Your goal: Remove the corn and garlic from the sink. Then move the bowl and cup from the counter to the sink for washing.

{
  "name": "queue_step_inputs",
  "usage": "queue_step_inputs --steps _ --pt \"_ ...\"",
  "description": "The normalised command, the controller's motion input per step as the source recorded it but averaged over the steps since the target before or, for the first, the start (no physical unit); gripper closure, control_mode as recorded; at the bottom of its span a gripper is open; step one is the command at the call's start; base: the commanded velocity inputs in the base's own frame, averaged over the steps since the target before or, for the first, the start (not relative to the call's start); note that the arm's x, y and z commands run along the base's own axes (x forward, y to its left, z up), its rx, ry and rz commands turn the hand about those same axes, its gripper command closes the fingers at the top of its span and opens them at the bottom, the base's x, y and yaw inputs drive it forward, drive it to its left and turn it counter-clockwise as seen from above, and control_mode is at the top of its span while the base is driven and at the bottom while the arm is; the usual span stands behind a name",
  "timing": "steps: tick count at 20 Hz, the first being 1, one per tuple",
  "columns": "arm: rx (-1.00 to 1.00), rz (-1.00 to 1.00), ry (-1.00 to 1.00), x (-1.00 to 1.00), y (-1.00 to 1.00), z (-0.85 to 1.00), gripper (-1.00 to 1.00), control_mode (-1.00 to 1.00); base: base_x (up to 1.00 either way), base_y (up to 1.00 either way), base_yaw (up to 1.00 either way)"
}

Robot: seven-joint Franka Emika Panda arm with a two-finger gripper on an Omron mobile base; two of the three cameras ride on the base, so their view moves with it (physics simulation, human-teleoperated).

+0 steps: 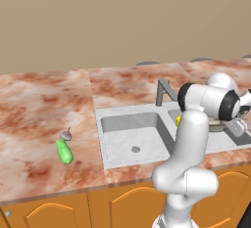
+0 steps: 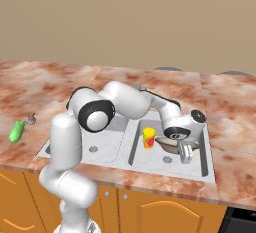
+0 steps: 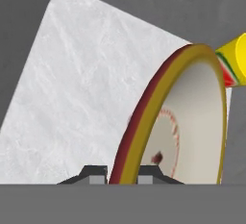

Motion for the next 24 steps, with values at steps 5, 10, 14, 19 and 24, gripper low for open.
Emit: queue_step_inputs --steps 5,10,14,19,24 --pt "0.00 0.00 0.00 0.11 -0.01 -0.16 1.00 -1.00 0.00 0.00 0.00" --pt "0.00 0.00 0.00 0.13 -0.02 -0.17 1.00 -1.00 0.00 0.00 0.00" --pt "0.00 0.00 0.00 0.13 -0.05 -0.18 1.00 -1.00 0.00 0.00 0.00" --pt "0.00 0.00 0.00 0.11 -0.11 -0.18 1.00 -1.00 0.00 0.00 0.00" --pt "0.00 0.00 0.01 0.10 -0.10 -0.18 1.00 -1.00 0.00 0.00 0.00"
